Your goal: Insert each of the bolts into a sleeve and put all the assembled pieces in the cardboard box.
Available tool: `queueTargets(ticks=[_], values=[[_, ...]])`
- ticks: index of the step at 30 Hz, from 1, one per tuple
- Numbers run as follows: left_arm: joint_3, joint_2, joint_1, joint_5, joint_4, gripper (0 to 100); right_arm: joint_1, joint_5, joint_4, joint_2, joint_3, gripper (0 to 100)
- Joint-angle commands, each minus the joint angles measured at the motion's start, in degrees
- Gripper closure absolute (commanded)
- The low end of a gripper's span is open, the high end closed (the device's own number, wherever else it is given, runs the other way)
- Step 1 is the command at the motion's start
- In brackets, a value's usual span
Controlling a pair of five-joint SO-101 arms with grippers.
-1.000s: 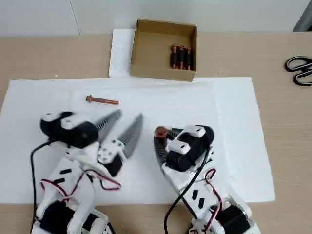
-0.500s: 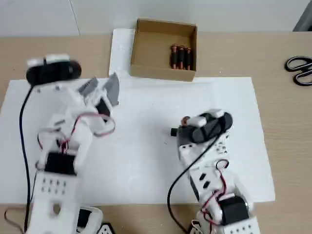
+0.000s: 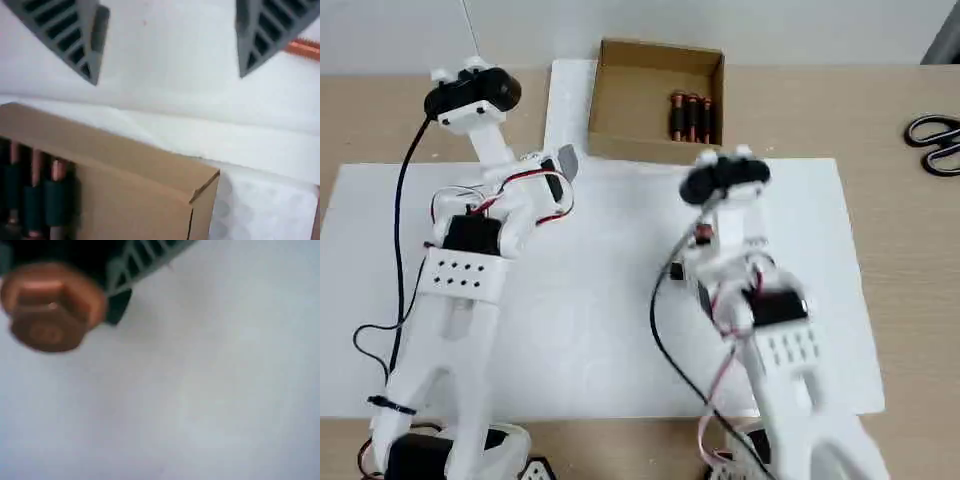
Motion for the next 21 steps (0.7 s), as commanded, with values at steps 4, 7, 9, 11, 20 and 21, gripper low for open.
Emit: queueTargets(ticks=[4, 7, 9, 11, 20, 21], values=[[-2.7, 0.4, -0.2, 0.6, 0.2, 83, 1.8, -0.4, -2.0, 25.1, -29.2, 99.1], [-2.6, 0.4, -0.4, 0.6, 0.4, 83, 2.7, -0.4, -2.0, 34.9, -40.6, 99.1], [-2.6, 0.3, -0.4, 0.6, 0.4, 83, 2.8, -0.4, -1.9, 41.0, -47.9, 99.1], [-2.6, 0.1, -0.2, 0.6, 0.4, 83, 2.8, -0.4, -1.9, 46.4, -54.4, 99.1], [-2.5, 0.1, 0.1, 0.6, 0.5, 83, 1.8, 0.6, -3.6, 66.7, -79.8, 99.1], [-2.5, 0.1, 0.1, 0.6, 0.5, 83, 1.8, 1.6, -4.8, 68.6, -81.6, 99.1]])
